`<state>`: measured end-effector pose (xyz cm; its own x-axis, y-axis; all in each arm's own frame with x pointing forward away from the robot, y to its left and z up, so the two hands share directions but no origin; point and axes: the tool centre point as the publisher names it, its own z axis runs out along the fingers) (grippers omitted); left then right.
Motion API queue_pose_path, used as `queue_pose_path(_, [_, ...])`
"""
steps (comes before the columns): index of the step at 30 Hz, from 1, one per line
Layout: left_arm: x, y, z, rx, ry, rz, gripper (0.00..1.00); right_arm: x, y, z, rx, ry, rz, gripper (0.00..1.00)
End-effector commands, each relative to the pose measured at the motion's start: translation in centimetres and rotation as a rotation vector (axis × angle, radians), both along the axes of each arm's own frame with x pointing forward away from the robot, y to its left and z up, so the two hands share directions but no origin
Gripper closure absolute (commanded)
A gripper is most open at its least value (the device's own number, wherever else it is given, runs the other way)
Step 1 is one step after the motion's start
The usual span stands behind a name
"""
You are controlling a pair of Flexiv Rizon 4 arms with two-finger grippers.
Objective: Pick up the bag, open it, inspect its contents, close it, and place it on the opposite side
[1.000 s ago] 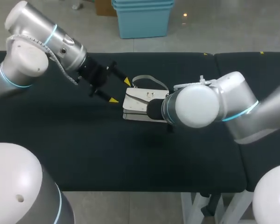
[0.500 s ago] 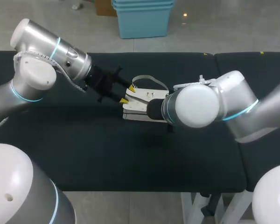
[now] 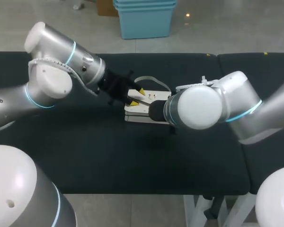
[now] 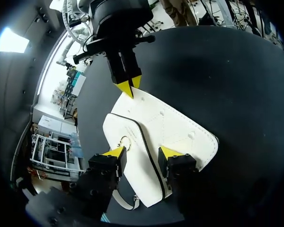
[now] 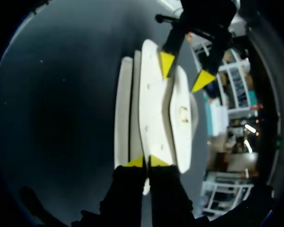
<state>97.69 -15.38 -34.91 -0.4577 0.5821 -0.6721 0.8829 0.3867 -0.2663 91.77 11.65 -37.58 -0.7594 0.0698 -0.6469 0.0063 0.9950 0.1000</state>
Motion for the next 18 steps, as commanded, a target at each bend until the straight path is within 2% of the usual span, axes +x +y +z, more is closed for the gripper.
queue_pose_path(1, [-0.6,-1.0,-0.9,0.010,-0.040,0.040,0.55,-0.1,0.0,-0.3,0.002,-0.004,0.000,1.00])
queue_pose_path(5, [0.0,-1.6,-1.2,0.024,-0.065,0.097,0.68,-0.1,0.0,-0.3,0.002,-0.004,0.000,1.00])
queue_pose_path(6, [0.1,-1.7,-1.2,0.027,-0.072,0.113,0.75,-0.1,0.0,-0.3,0.002,-0.004,0.000,1.00])
queue_pose_path(8, [0.4,-1.7,-1.2,0.026,-0.068,0.141,0.99,-0.1,0.0,-0.3,0.002,-0.004,0.000,1.00])
queue_pose_path(13, [1.3,-1.1,-0.4,-0.003,-0.012,0.191,1.00,-0.1,0.0,-0.3,0.002,-0.004,0.000,1.00])
queue_pose_path(18, [2.8,-0.4,1.1,-0.028,0.125,0.227,1.00,-0.1,0.0,-0.3,0.002,-0.004,0.000,1.00])
